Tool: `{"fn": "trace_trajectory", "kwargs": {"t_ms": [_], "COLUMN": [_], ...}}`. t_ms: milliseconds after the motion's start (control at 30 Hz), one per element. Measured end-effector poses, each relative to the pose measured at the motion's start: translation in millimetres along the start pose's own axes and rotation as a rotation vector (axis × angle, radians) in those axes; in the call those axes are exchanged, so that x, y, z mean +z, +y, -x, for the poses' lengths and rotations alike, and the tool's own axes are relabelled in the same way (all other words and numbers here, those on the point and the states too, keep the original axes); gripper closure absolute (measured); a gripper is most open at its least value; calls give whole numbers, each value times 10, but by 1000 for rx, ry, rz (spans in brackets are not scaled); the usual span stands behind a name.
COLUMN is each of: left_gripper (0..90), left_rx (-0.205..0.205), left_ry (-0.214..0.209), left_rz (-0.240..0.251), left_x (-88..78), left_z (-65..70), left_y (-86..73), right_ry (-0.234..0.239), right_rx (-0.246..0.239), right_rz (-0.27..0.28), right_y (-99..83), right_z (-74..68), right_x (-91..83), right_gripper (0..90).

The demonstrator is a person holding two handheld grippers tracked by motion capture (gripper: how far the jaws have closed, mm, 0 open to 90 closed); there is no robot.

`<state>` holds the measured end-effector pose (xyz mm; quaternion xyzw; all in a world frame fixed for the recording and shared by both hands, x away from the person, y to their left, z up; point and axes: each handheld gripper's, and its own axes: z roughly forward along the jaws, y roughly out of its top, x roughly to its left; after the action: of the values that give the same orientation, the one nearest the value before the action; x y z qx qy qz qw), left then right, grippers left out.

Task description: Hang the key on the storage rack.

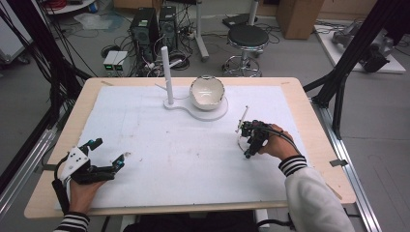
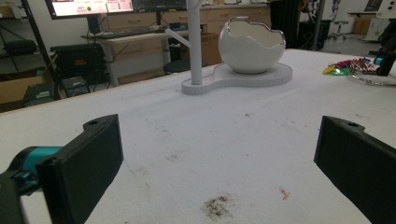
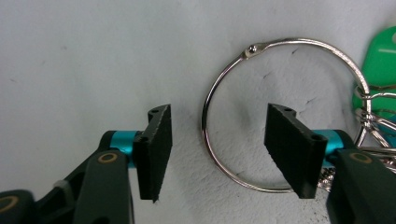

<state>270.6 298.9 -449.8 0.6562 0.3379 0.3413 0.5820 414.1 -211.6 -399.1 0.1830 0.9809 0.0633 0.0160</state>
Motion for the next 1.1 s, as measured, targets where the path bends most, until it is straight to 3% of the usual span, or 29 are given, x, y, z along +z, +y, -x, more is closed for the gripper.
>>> {"fn": "trace_trajectory", "kwargs": {"t_ms": [200, 867, 1067, 1100], "left_gripper": [17, 17, 17, 17], "left_rx": [-1, 2, -1, -1], "left_ry": [0, 1, 1, 1], "left_rz": [0, -1, -1, -1], "left_x": [0, 1, 2, 2], "left_z": [0, 0, 0, 0], "left_y": [0, 0, 0, 1], "right_ry": [13, 33, 26, 22], "right_rx": [-4, -10, -23, -43], "right_rz": [-31, -75, -83, -86], "right_y": [22, 47, 58, 63], "right_z": [-10, -1, -10, -13], "right_x": [19, 43, 49, 56], "right_gripper": [558, 771, 829, 842]}}
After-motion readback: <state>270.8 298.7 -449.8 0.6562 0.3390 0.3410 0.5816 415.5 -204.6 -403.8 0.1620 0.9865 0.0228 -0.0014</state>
